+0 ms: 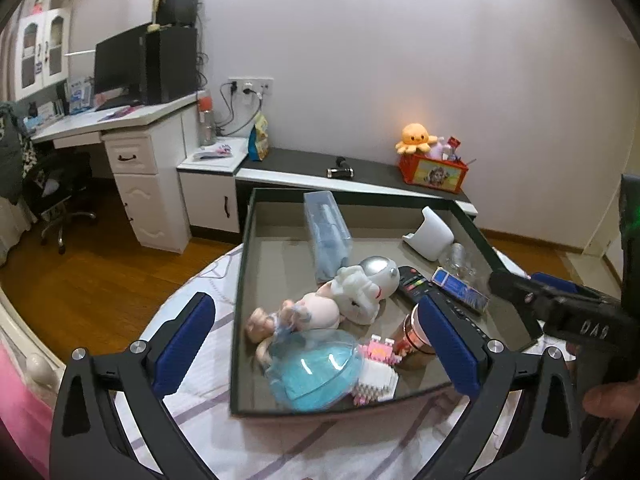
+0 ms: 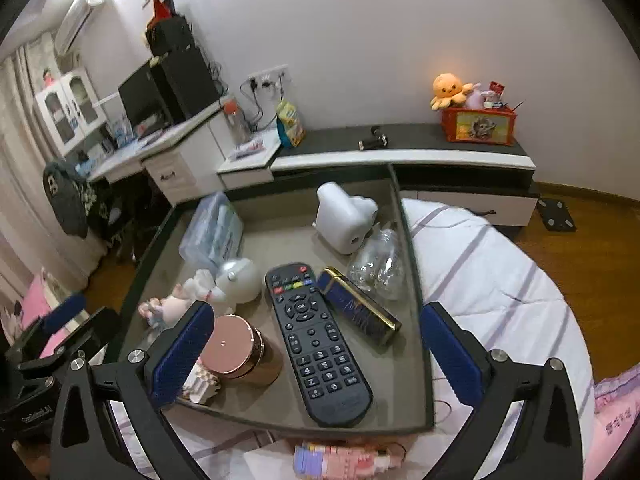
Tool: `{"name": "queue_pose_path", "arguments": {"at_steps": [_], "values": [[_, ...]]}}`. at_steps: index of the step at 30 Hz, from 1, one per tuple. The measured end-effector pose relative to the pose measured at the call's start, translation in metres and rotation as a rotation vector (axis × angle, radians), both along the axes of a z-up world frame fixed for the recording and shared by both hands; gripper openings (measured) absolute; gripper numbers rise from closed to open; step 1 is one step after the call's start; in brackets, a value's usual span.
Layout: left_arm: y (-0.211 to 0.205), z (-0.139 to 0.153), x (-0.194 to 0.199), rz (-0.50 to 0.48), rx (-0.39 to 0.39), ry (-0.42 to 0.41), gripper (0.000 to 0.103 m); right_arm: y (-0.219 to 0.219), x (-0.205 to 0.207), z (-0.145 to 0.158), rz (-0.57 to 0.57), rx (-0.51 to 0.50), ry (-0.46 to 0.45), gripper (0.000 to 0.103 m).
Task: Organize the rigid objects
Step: 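Carry the blue box and clear container into the box and release both, then withdraw both open tools from the box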
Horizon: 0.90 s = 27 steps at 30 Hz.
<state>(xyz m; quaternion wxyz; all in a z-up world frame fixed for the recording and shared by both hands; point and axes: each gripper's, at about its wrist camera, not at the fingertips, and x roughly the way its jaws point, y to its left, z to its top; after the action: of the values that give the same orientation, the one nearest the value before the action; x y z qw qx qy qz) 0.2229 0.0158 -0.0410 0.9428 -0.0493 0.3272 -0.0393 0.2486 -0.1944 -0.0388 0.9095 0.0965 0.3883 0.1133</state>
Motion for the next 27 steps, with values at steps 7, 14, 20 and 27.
{"name": "queue_pose_path", "arguments": {"at_steps": [7,14,20,27], "values": [[0.013,0.010,-0.040,0.018,-0.018,-0.022,0.103,-0.009,-0.035,0.023,-0.013,0.021,-0.054,0.103],[0.010,0.011,-0.078,0.014,-0.012,-0.020,0.103,-0.016,-0.084,0.031,-0.022,0.010,-0.089,0.103],[0.006,0.004,-0.100,0.015,-0.014,0.006,0.103,-0.028,-0.123,0.022,-0.037,0.016,-0.077,0.103],[0.000,-0.005,-0.131,0.017,-0.006,0.031,0.103,-0.033,-0.159,0.002,-0.054,0.004,-0.042,0.103]]}}
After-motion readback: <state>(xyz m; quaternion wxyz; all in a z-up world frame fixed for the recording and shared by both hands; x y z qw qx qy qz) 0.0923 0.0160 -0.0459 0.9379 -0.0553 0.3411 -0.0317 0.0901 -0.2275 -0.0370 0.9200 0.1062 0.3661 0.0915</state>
